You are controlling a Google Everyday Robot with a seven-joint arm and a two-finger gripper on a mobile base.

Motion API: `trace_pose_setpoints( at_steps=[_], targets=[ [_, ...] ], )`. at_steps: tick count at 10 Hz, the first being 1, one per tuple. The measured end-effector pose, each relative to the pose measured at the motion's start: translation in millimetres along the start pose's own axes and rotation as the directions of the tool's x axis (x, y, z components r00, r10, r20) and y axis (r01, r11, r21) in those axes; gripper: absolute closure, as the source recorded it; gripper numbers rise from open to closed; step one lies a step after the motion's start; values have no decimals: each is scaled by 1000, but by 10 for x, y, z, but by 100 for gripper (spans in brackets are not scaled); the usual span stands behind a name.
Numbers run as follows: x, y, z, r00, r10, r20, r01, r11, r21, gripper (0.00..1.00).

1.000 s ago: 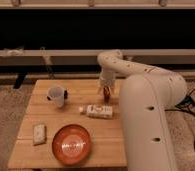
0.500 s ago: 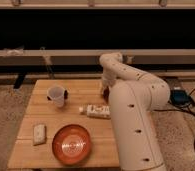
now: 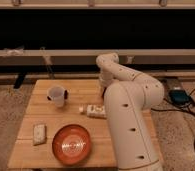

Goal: Place the pepper on the white sponge

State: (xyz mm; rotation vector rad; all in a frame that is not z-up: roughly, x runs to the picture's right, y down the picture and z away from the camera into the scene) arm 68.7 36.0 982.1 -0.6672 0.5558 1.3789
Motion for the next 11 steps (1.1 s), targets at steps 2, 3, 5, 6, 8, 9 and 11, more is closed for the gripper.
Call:
trace_pose_setpoints(
  at_steps=[2, 3, 5, 6, 8, 9, 11],
  targets=[
    [85, -40, -61, 1000, 5, -5, -5, 1000, 13, 92],
    [132, -10, -163, 1000, 2, -1, -2, 1000, 16, 99],
    [202, 56, -410, 1000, -16, 14, 16, 1000, 21, 100],
    [267, 119, -599, 999, -35, 23, 34, 999, 24, 100],
    [452, 339, -895, 997, -72, 38, 71, 997, 22, 100],
    [596, 521, -1006, 995, -88, 51, 88, 996, 14, 100],
    [831, 728, -1114, 993, -97, 63, 96, 995, 7, 100]
  ],
)
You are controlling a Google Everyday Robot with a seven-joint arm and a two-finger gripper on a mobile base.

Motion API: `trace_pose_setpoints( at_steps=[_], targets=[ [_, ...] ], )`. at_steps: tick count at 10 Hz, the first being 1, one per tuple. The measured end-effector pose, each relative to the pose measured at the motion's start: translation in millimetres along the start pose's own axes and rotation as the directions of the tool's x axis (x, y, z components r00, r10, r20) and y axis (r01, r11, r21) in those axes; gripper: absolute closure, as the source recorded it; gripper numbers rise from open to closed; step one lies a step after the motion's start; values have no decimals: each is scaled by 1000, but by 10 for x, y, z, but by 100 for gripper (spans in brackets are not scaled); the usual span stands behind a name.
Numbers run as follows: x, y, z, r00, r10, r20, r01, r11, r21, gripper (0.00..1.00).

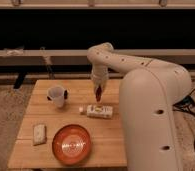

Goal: Place the pepper on the white sponge

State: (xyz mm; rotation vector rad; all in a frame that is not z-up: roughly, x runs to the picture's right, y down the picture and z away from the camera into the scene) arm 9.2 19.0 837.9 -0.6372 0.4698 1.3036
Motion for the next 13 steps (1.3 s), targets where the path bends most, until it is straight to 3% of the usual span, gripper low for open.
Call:
trace_pose_setpoints(
  at_steps=[9, 13],
  targets=[
    [1215, 1487, -124, 1000, 2, -6, -3, 998, -69, 100],
    [1492, 2108, -116, 999, -23, -22, 21, 994, -106, 100]
  ],
)
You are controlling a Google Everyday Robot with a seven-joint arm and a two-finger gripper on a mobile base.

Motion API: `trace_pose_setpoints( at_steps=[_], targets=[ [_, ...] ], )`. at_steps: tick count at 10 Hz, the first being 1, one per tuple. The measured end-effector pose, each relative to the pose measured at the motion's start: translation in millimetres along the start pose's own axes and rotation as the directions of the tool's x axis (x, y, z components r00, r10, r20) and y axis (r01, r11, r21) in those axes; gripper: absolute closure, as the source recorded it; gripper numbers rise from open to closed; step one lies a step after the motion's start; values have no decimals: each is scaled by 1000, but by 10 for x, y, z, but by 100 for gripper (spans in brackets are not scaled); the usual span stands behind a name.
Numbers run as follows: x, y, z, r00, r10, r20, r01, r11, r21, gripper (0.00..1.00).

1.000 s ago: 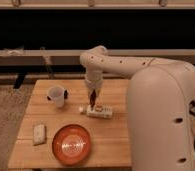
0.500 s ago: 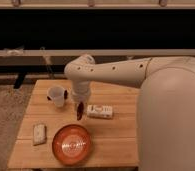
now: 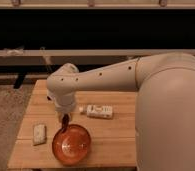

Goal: Place the pepper on the white sponge

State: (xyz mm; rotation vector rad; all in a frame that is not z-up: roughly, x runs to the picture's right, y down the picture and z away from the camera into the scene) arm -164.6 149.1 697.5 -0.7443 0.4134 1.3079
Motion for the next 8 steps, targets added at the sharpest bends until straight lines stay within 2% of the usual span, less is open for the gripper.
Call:
trace_pose_setpoints(
  at_steps=[2, 4, 8],
  targets=[
    [-76, 282, 59, 999, -35, -9, 35, 999, -21, 100],
    [-152, 576, 184, 995, -100, -30, 99, 994, -41, 100],
    [-175, 729, 573, 985, -160, -70, 157, 986, -48, 100]
  ],
)
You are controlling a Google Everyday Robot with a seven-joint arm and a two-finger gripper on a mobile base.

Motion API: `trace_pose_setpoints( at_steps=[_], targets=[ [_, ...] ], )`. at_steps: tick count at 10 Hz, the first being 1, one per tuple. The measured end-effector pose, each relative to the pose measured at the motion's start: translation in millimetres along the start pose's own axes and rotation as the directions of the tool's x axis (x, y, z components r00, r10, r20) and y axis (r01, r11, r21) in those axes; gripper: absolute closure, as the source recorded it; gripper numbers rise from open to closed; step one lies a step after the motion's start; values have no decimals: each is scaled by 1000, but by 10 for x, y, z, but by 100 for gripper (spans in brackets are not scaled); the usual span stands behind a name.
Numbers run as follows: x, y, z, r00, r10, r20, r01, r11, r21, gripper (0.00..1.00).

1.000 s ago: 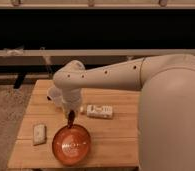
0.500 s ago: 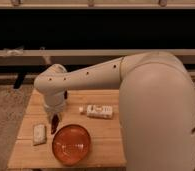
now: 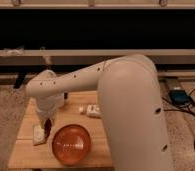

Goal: Place the pepper on the white sponge

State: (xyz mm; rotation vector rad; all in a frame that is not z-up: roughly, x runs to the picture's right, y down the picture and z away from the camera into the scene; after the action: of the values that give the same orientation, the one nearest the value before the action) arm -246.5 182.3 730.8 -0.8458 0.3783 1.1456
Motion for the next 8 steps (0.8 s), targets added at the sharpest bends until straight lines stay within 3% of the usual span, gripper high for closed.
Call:
trace_pose_setpoints(
  at_steps=[8],
  targets=[
    [-246, 168, 450, 996, -81, -38, 81, 997, 12, 100]
  ],
)
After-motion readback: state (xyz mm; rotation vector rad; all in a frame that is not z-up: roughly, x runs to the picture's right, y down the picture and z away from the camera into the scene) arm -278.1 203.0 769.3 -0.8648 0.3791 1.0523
